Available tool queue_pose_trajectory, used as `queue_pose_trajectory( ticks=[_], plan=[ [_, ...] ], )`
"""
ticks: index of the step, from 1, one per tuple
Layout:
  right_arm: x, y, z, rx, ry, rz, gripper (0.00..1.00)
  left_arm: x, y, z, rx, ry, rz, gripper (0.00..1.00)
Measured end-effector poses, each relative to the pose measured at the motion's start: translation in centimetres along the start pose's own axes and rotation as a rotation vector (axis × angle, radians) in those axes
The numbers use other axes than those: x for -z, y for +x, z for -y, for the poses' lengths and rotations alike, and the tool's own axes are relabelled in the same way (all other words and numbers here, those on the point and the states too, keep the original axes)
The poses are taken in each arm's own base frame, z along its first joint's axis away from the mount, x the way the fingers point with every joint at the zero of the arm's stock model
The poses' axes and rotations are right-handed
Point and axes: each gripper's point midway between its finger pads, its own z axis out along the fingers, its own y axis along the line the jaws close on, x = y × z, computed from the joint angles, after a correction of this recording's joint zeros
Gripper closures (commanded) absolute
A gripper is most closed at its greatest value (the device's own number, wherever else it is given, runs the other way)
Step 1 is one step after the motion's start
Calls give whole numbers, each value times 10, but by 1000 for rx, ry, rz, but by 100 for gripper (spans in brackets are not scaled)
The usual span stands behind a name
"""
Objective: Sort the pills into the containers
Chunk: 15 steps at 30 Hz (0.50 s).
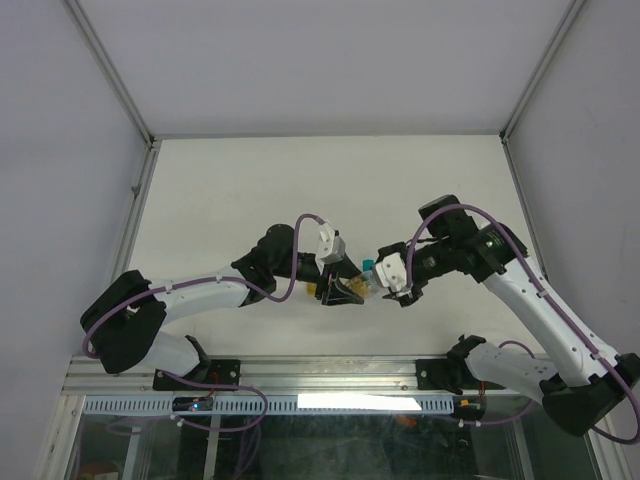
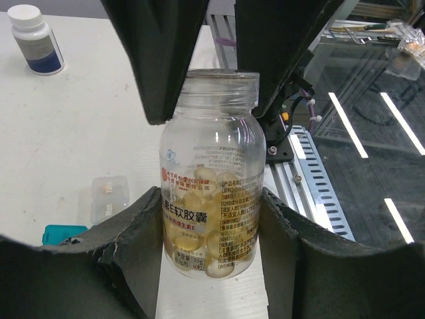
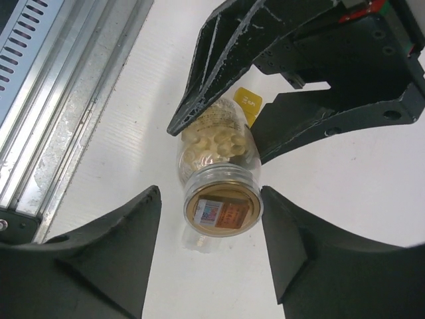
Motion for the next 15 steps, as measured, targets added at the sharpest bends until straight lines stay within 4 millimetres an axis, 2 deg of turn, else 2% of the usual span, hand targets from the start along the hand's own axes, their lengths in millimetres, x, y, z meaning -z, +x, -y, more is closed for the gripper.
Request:
queue_pose_trajectory(
  ticks=[1, 2, 6, 8, 11, 15],
  plan=[
    [-1, 1, -1, -21, 3, 0, 22, 0, 0, 0, 0, 0, 0, 100],
    [-1, 1, 0, -46, 9, 0, 16, 0, 0, 0, 1, 0, 0, 100],
    [3, -4, 4, -118, 53, 8, 11, 0, 0, 0, 4, 0, 1, 100],
    [9, -11, 5, -163, 80, 15, 2, 0, 1, 0, 5, -1, 2, 100],
    [21, -23, 8, -232, 140, 31, 1, 1, 3, 1, 9, -2, 6, 100],
    [35, -36, 6, -434, 228, 60, 1, 3, 9, 3, 28, -6, 4, 100]
  ],
)
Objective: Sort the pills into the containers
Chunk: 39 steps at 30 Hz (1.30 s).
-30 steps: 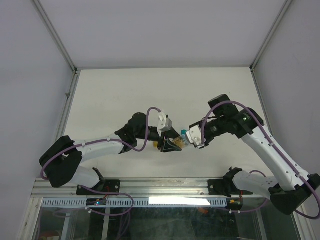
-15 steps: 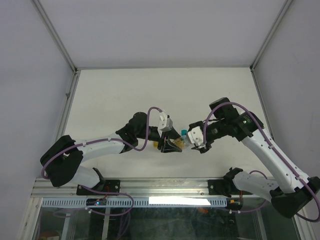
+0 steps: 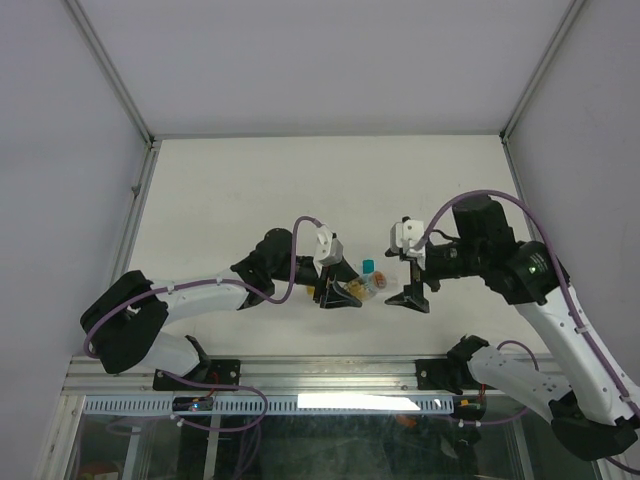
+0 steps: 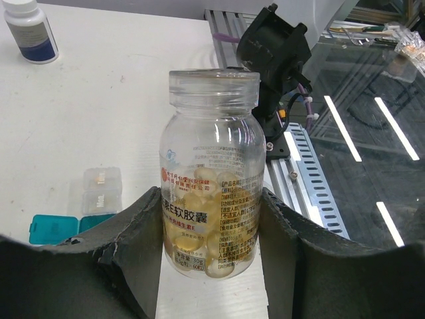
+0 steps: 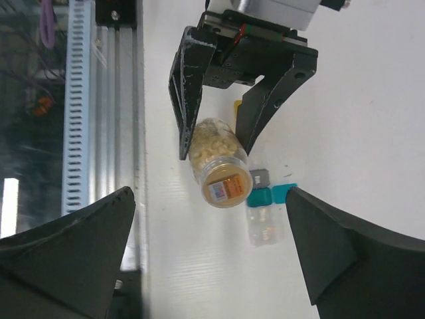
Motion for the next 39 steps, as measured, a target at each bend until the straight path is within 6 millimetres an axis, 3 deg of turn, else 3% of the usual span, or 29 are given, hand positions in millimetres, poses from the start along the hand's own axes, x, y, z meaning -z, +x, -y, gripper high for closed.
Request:
queue_pose_trajectory(
  ticks=[4, 9, 13, 19, 28, 32, 35, 39],
  plan=[
    [-1, -3, -2, -232, 9, -9, 3, 0, -3, -1, -5, -5, 10, 100],
    [-21, 19, 10, -476, 11, -114, 9, -1, -7, -4, -12, -23, 24, 100],
    [-29, 30, 16, -575, 26, -164, 17, -1, -8, -4, -11, -24, 28, 100],
    [-30, 30, 15, -617, 32, -169, 30, -1, -8, -5, -10, -26, 28, 100],
    [-30, 30, 15, -622, 31, -170, 32, -1, -8, -7, -10, -42, 29, 100],
    [-31, 30, 14, -623, 25, -174, 39, -1, -8, -8, -10, -46, 30, 100],
    [-33, 31, 14, -623, 17, -179, 45, -1, -8, -9, -10, -49, 30, 100],
    [-34, 32, 13, -617, 14, -184, 63, -1, -8, -8, -11, -47, 30, 100]
  ],
)
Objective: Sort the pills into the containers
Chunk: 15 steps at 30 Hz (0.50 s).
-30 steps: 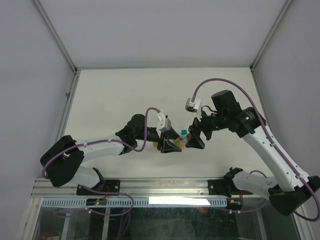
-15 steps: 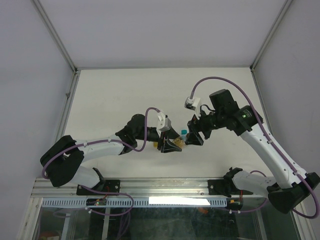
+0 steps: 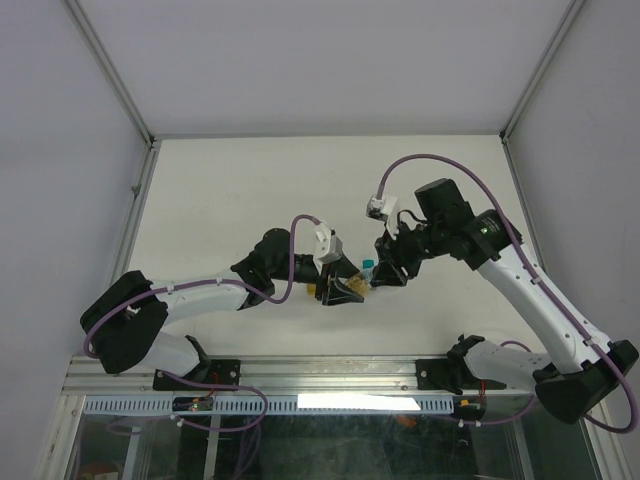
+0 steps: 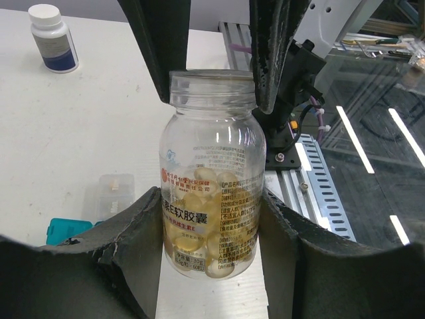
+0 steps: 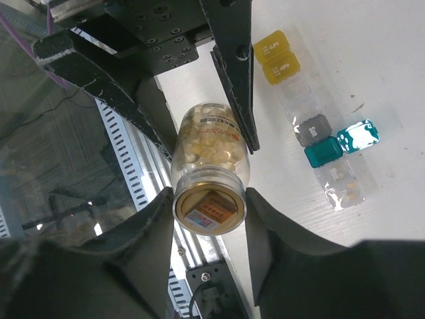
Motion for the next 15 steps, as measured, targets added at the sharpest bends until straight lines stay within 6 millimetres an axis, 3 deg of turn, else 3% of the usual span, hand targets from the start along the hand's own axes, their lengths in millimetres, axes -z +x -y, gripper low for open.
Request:
queue_pose_trajectory(
  ticks=[6, 9, 13, 15],
  plan=[
    [-1, 2, 0, 22, -5, -11, 79, 0, 1, 0, 4, 1, -4, 100],
    [-1, 3, 0, 77, -19, -24, 82, 0, 3, 1, 10, 1, -11, 100],
    [0, 3, 0, 307, -62, -17, 83, 1, 3, 1, 4, 6, -13, 100],
    [4, 3, -1, 518, -91, -2, 82, 0, 2, 1, -5, 9, -8, 100]
  ],
)
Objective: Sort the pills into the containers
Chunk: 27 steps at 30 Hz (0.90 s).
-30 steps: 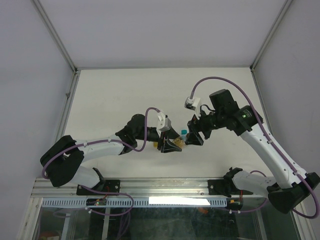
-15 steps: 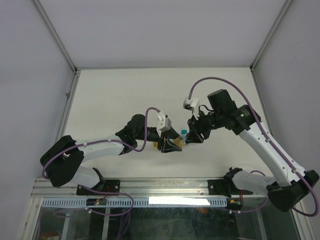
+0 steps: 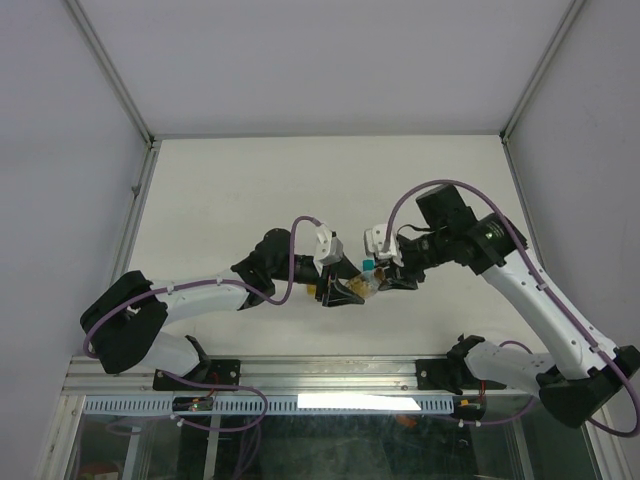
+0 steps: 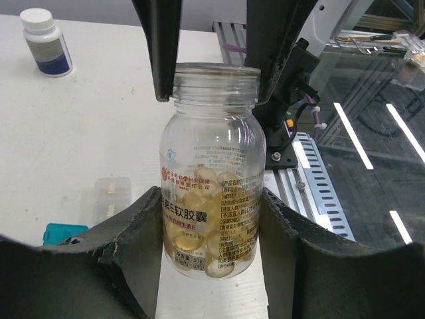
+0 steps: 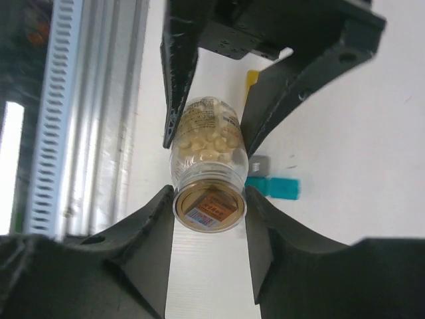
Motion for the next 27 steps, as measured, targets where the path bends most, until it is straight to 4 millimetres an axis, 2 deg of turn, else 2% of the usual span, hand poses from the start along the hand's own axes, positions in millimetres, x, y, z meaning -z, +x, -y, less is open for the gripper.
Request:
queue_pose_trajectory(
  ticks=[4, 6, 9, 13, 19, 23, 27],
  plan=[
    [4, 0, -3, 414, -52, 6, 83, -1, -4, 3, -13, 18, 6, 100],
    [3, 0, -3, 565, -80, 6, 83, -1, -2, 3, -7, 19, -2, 100],
    [1, 1, -1, 702, -102, 5, 83, 0, 1, 2, 5, 17, -14, 100],
    [2, 0, 0, 797, -111, 4, 83, 0, 1, 2, 4, 18, -16, 100],
    [5, 0, -1, 835, -113, 16, 81, -2, -1, 1, -3, 24, -15, 100],
    [4, 0, -5, 836, -126, 30, 69, -3, -1, 3, -2, 41, -18, 100],
    [-4, 7, -9, 801, -148, 50, 48, -2, 6, 6, 20, 55, -38, 100]
  ],
)
